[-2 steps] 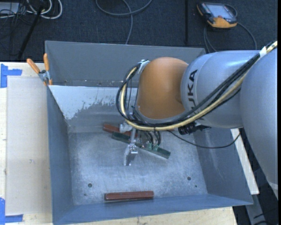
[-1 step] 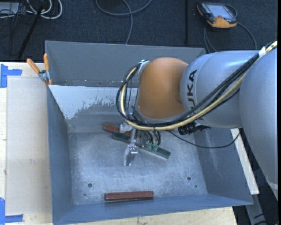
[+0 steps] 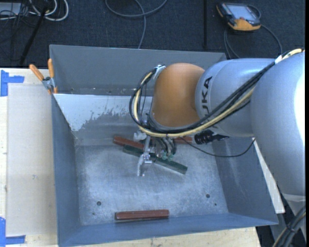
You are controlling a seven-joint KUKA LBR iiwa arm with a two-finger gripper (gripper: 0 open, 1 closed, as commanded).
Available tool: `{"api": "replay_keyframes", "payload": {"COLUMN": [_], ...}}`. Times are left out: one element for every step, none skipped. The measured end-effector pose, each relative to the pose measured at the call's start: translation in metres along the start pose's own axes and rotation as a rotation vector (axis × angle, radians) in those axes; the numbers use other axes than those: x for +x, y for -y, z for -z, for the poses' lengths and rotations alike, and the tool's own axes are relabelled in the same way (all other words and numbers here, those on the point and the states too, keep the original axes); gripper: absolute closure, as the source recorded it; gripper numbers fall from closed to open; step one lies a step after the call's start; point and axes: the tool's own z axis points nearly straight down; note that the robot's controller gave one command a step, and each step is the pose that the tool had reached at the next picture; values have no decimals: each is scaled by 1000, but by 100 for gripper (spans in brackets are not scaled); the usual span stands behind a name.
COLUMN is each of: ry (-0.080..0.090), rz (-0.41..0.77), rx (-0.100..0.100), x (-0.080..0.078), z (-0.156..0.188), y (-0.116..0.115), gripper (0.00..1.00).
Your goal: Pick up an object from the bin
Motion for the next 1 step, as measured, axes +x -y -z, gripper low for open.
{"api": "replay_keyframes", "payload": {"ry": [39], "rz": [8], "rx": [-7], "x": [-3], "z": [-32], "y": [11], "gripper": [100]}}
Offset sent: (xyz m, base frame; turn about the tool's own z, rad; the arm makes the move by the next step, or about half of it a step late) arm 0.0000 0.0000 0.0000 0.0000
